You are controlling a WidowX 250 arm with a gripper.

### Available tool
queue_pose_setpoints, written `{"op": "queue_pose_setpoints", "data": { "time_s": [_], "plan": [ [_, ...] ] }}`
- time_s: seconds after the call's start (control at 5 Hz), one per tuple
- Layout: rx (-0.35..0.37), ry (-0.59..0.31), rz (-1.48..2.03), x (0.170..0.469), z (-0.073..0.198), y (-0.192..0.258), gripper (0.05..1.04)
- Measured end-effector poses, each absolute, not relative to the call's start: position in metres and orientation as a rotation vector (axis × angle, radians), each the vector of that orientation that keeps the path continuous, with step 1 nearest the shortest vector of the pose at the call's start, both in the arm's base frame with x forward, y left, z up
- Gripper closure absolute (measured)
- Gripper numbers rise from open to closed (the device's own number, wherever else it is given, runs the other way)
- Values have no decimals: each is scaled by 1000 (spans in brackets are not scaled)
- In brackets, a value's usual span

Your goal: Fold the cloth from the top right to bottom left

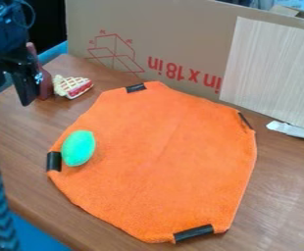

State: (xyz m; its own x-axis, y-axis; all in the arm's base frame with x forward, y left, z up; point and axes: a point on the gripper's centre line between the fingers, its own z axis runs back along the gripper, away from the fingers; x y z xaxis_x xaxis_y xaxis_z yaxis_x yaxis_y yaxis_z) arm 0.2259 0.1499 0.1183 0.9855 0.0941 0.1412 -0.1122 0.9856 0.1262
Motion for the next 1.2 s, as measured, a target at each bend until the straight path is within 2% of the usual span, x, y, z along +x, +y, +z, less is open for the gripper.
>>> {"op": "queue_pose_setpoints", "data": {
  "time_s": [0.2,0.6,1.0,1.2],
  "plan": [
    [114,-119,121,226,112,148,84],
    [-41,-135,381,262,99,105,84],
    [-157,-155,491,308,88,42,84],
    [-128,-222,511,336,78,3,84]
  ]
}}
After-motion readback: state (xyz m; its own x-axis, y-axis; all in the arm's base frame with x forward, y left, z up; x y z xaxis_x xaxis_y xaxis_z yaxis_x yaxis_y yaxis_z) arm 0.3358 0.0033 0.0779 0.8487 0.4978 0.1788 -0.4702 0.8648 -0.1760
